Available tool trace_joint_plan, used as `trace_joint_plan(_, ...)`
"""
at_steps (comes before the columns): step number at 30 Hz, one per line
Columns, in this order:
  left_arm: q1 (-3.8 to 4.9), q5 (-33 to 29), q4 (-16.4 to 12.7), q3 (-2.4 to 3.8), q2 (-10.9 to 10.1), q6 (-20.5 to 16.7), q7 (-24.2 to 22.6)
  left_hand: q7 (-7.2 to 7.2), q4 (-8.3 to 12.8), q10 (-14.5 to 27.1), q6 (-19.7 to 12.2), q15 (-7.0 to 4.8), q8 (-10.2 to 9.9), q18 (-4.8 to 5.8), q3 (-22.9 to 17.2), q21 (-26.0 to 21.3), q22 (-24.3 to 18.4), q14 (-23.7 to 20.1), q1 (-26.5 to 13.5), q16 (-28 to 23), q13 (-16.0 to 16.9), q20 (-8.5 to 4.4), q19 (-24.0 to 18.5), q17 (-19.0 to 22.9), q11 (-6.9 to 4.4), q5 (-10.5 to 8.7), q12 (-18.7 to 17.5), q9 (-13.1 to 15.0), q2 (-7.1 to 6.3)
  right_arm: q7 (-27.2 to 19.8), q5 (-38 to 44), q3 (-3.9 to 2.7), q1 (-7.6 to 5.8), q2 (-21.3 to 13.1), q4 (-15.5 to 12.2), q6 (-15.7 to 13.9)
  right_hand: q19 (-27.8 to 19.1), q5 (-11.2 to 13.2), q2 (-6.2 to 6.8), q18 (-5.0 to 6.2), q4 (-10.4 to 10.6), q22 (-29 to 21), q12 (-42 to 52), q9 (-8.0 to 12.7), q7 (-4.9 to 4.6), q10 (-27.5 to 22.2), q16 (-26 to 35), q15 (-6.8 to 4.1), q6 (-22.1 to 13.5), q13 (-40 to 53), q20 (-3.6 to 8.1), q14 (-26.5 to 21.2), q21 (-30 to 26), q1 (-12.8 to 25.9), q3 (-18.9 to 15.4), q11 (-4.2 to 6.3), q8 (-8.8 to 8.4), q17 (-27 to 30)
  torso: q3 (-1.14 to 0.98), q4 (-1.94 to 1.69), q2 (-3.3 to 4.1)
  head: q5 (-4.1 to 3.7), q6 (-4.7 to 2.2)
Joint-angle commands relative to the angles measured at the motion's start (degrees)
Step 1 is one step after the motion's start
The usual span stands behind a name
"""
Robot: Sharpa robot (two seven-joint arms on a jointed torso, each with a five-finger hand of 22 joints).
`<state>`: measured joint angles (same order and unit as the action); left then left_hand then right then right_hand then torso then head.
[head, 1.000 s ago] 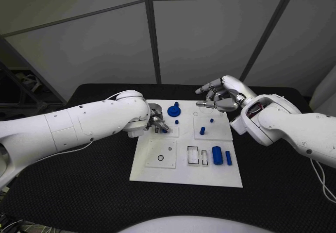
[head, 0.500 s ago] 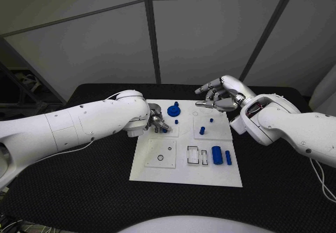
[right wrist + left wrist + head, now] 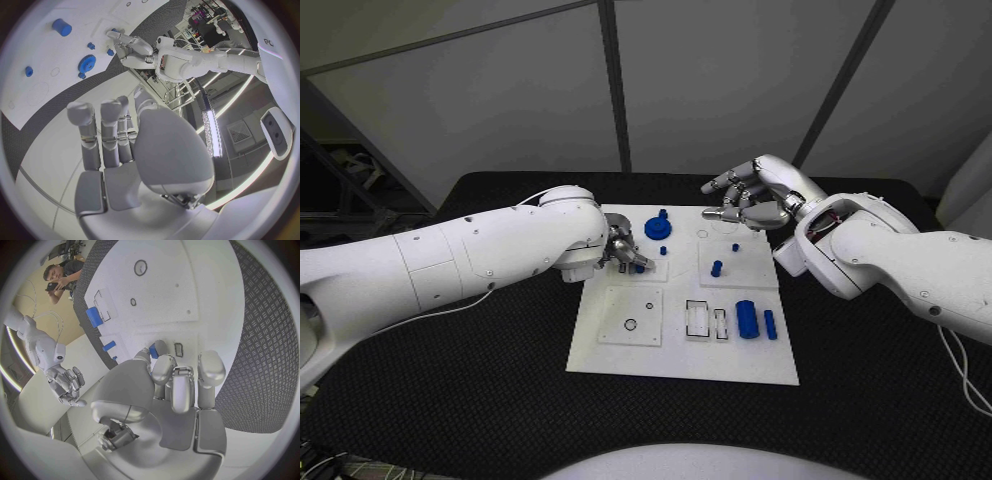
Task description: Assemble the parts on the task board
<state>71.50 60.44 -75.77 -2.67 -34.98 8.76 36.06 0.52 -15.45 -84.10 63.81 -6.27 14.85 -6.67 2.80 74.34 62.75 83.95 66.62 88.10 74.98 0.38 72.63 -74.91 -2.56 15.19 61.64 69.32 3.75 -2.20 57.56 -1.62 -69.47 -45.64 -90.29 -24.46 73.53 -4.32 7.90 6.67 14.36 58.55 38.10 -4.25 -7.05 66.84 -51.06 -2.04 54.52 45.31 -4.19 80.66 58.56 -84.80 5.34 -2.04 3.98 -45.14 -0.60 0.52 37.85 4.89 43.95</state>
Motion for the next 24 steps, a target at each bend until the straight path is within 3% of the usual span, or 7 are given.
trace_joint_plan(1, -0.01, 0.31, 0.13, -0.02, 0.08, 0.42, 0.59, -0.03, -1.05, -2.23, 0.52, 0.04, -0.41, 0.77, 0.62, 0.12, 0.18, 5.48, -0.36, 0.29, 4.85, 0.05, 0.42, -12.73, -0.38, -1.83, -0.30, 0.32, -0.81, -0.32, 0.14, -0.03, -0.11, 0.05, -0.02, 0.33, 0.17, -0.19, 0.04, 0.43, 0.48, -0.10, -0.08, 0.07, 0.02, -0.31, 0.36, -0.03, 0.39, -0.05, -0.06, 0.18, -0.20, 0.53, 0.00, -0.15, -0.21, 0.05, -0.01, 0.04, 0.00, -0.01, 0.07)
trace_joint_plan(3, -0.01, 0.31, 0.17, -0.02, 0.10, 0.26, 0.58, -0.01, -1.21, -2.28, 0.71, 0.04, -0.57, 0.79, 1.26, 0.15, 0.35, 5.49, -0.68, 0.33, 4.91, 0.05, 0.51, -12.78, -0.36, -3.85, -0.29, 0.60, -0.74, -0.33, 0.14, -0.03, -0.11, 0.05, -0.02, 0.34, 0.20, -0.19, 0.08, 0.43, 0.58, -0.12, -0.05, 0.07, 0.02, -0.31, 0.44, -0.03, 0.39, -0.08, -0.06, 0.20, -0.26, 0.65, -0.04, -0.15, -0.21, 0.06, -0.01, 0.04, 0.00, -0.02, 0.06)
trace_joint_plan(9, -0.01, 0.31, 0.14, -0.02, 0.09, -0.59, 0.28, -0.02, -1.29, -2.40, 1.07, 0.03, -0.89, 0.83, 2.62, 0.23, 0.67, 5.52, -1.76, 0.41, 5.03, 0.05, 0.70, -12.89, -0.36, -5.84, -0.23, 1.15, -0.46, -0.36, 0.14, -0.03, -0.11, 0.03, -0.01, 0.33, 0.21, -0.19, 0.10, 0.43, 0.66, -0.14, -0.04, 0.07, 0.01, -0.31, 0.47, -0.02, 0.38, -0.11, -0.06, 0.22, -0.30, 0.75, -0.08, -0.15, -0.21, 0.03, 0.01, 0.00, 0.02, -0.07, 0.04)
trace_joint_plan(12, -0.02, 0.31, 0.07, -0.02, 0.10, -1.02, 0.10, -0.06, -1.26, -2.47, 1.39, 0.00, -1.07, 0.85, 3.68, 0.27, 0.88, 5.54, -2.43, 0.47, 5.09, 0.03, 0.82, -12.98, -0.39, -8.20, -0.25, 1.64, -0.24, -0.38, 0.14, -0.03, -0.11, 0.06, 0.03, 0.33, 0.19, -0.19, 0.12, 0.45, 0.74, -0.23, -0.02, 0.07, 0.01, -0.31, 0.57, -0.02, 0.38, -0.13, -0.07, 0.23, -0.42, 0.86, -0.11, -0.16, -0.22, 0.07, 0.00, -0.01, 0.00, -0.12, 0.01)
trace_joint_plan(24, -0.02, 0.32, -0.60, 0.07, -0.57, -1.39, 0.08, -0.03, -1.26, -2.59, 1.71, -0.07, -1.55, 0.88, 5.98, 0.31, 1.23, 5.56, -3.44, 0.54, 5.28, -0.03, 0.99, -13.06, -0.36, -11.14, -0.12, 2.54, -0.68, -0.40, 0.10, -0.03, -0.11, 0.00, 0.11, 0.35, 0.23, -0.20, 0.20, 0.46, 0.98, -0.35, 0.05, 0.08, 0.00, -0.30, 0.82, -0.01, 0.34, -0.21, -0.08, 0.26, -0.61, 1.15, -0.21, -0.17, -0.23, 0.13, 0.01, -0.04, -0.04, -0.15, 0.00)
